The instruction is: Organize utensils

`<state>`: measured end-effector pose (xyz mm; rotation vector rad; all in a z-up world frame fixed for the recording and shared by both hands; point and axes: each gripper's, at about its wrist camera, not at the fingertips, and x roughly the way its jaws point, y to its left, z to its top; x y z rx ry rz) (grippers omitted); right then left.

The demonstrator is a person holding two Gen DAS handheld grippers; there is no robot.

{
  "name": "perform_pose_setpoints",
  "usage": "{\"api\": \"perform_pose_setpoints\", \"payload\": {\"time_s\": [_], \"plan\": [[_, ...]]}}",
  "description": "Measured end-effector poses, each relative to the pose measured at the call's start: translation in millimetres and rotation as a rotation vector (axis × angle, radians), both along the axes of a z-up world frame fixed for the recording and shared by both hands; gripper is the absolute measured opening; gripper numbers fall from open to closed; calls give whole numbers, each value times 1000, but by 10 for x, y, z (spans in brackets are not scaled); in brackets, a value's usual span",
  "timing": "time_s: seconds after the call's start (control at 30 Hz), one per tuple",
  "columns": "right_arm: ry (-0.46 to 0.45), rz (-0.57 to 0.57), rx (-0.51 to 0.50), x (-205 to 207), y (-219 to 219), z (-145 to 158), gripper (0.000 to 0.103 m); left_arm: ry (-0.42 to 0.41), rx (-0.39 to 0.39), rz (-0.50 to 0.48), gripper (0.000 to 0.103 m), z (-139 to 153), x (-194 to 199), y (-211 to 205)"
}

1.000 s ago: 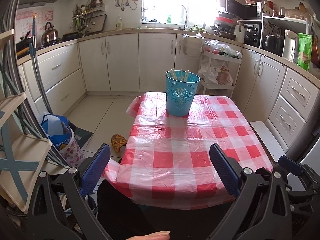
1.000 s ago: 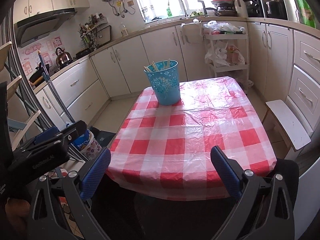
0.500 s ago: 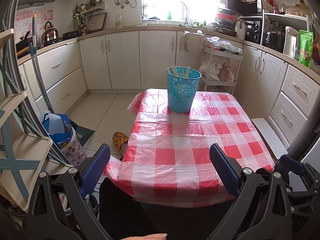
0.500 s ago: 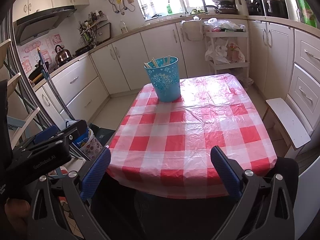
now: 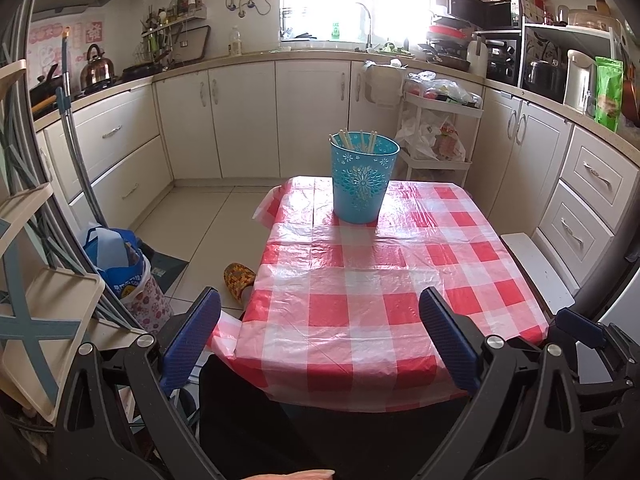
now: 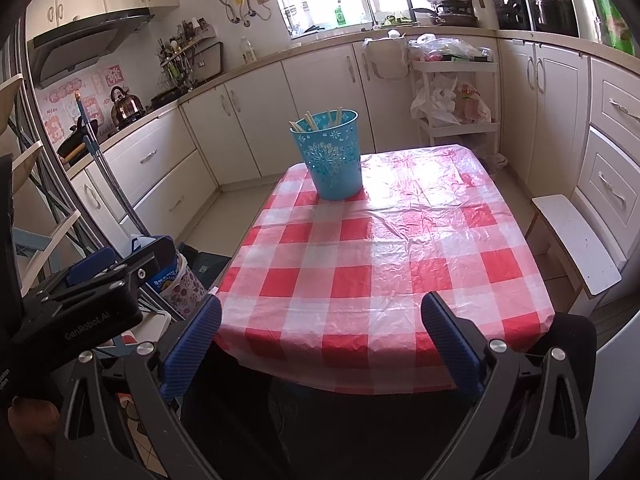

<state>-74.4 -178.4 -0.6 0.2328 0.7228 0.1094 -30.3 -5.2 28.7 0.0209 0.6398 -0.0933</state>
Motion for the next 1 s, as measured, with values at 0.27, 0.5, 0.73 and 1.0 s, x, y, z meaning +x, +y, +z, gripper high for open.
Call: {"api": "perform_pose_setpoints", "payload": {"time_s": [0.27,0.5,0.73,1.0], "plan": [[2,-1,1,-7,10,-10,96,7,-4,-4,95,-13,-14,1],[8,2,0,-18,3,-32,96,18,-10,-8,95,-24,2,10],[12,2,-2,-3,-4,-37,96,27,-15,-16,95,-46,16,15],[18,-5,-4,2,-20,-73,96,12,-56,-27,95,-125,19,77]]}}
